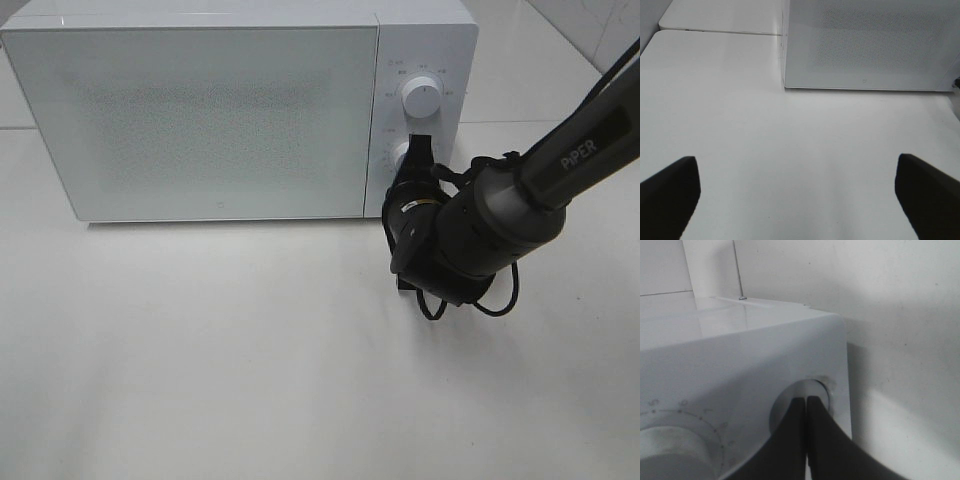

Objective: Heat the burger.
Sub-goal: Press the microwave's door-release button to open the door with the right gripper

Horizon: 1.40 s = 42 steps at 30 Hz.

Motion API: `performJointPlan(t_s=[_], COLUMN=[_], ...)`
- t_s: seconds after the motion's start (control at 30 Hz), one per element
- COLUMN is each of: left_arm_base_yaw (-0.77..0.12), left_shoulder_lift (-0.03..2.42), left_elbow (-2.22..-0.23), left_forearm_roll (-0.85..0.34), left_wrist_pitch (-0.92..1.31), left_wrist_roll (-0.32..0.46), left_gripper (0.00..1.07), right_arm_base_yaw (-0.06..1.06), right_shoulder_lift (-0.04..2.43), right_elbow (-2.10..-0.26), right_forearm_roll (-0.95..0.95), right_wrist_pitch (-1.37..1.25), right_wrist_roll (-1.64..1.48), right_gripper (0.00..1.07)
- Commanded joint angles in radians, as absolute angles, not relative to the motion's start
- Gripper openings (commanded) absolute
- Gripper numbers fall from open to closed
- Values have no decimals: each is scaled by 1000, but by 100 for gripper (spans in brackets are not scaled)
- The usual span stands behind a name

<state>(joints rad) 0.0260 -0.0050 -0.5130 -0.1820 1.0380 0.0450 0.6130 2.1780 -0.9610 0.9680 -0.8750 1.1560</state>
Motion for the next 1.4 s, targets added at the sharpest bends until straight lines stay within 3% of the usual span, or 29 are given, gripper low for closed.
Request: performJointPlan(t_s=[0.03, 0.87, 1.4], left_arm_base_yaw=[31, 31, 31], left_shoulder_lift=[-14, -14, -14], left_elbow=[-513, -513, -513], left_forearm_roll=[-189, -189, -189], left_wrist_pitch=[1026, 1026, 1026], left_wrist_roll=[42, 42, 42], left_gripper=[98, 98, 98], right_arm_base_yaw=[607, 569, 569], right_shoulder_lift=[2176, 2234, 2234], right_elbow=[-990, -1111, -1110], right_forearm_roll=[928, 903, 912], right_wrist_pitch=[-936, -1196, -1146], right_wrist_roll=[1165, 1133, 1130], right_gripper=[0, 0, 0])
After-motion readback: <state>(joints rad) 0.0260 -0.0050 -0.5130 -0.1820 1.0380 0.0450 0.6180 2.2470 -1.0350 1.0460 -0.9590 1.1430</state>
